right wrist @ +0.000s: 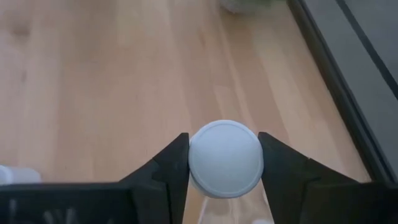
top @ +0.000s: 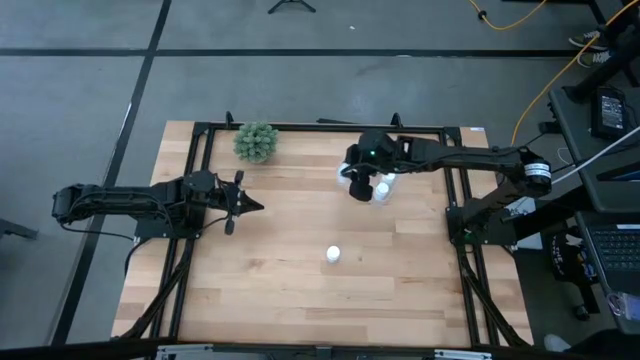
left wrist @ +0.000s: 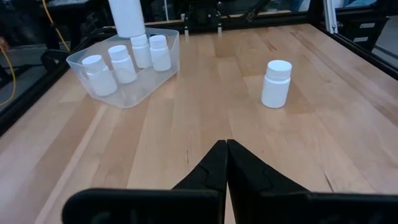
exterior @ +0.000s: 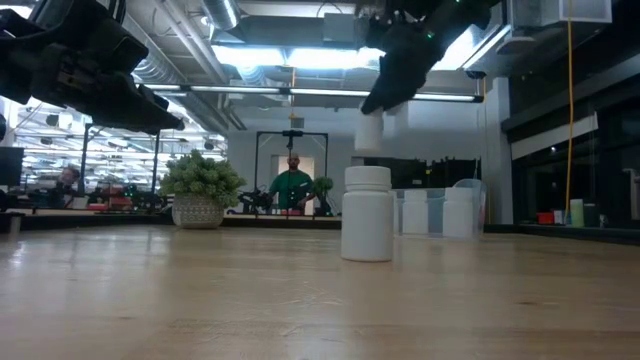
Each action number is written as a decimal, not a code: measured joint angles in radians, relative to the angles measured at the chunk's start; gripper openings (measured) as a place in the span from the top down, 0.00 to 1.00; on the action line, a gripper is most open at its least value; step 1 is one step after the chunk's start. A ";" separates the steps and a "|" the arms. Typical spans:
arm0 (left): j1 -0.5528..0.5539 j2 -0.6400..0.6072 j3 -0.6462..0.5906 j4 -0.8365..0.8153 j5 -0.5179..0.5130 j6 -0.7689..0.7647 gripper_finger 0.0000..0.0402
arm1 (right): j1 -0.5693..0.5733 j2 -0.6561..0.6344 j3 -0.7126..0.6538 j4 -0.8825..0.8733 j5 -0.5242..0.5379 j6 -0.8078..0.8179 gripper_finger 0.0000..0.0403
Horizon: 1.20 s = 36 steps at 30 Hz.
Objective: Pick and place pill bottles into a basket
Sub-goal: Put the white pill bottle into the transparent bin
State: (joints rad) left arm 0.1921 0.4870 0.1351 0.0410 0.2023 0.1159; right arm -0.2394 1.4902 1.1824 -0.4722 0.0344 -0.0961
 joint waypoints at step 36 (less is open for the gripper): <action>0.000 0.000 0.000 0.011 -0.003 0.247 1.00 | 0.026 -0.122 -0.304 0.093 0.287 0.344 0.62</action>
State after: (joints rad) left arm 0.1917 0.4866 0.1352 0.0525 0.1993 0.3626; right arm -0.2134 1.3678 0.8784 -0.3790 0.3216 0.2484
